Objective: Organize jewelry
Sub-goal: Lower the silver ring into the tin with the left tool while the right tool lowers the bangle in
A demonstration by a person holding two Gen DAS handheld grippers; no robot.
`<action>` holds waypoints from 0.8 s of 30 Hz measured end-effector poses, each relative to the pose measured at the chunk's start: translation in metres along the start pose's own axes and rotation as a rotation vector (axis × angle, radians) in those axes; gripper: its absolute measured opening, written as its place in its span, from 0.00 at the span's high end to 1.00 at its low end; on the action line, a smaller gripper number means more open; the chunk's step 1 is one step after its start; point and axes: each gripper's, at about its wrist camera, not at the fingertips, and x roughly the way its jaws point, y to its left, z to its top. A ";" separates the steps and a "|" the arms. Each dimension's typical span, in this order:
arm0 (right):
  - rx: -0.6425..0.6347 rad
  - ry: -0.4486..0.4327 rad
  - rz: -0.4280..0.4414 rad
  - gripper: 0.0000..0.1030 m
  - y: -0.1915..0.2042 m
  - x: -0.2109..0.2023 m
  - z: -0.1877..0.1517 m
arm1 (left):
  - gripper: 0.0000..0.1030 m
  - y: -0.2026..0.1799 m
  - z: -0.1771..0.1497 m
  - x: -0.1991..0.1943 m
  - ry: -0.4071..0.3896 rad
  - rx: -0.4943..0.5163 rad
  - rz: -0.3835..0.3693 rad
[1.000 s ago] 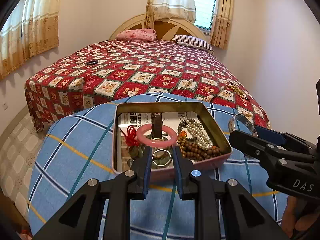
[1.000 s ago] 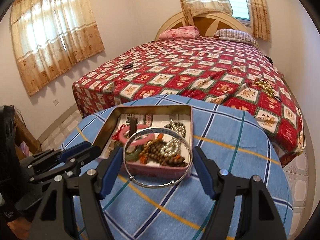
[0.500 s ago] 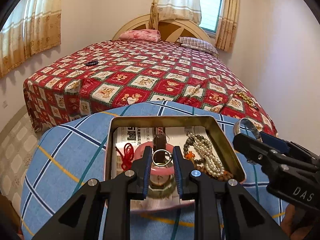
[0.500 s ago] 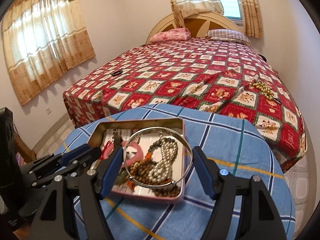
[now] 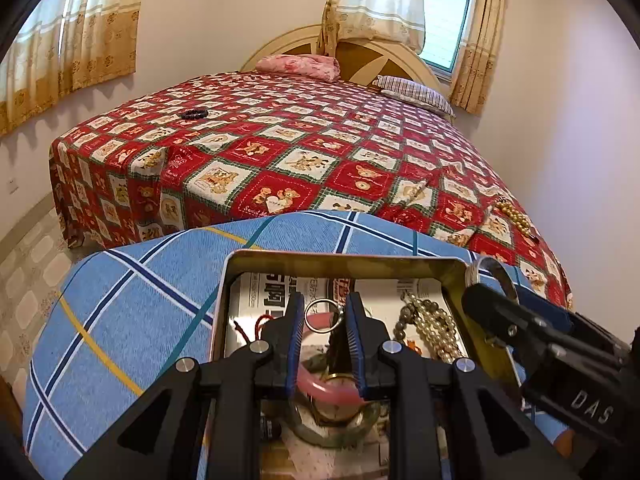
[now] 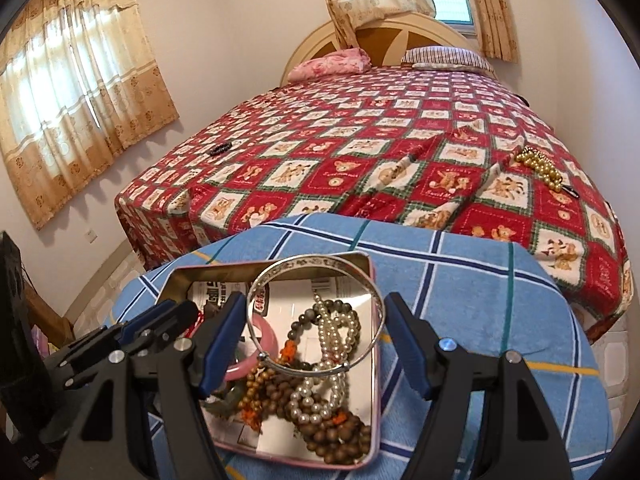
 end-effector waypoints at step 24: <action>-0.026 0.016 -0.061 0.29 0.005 0.036 0.010 | 0.80 0.014 0.009 0.034 0.054 -0.021 0.064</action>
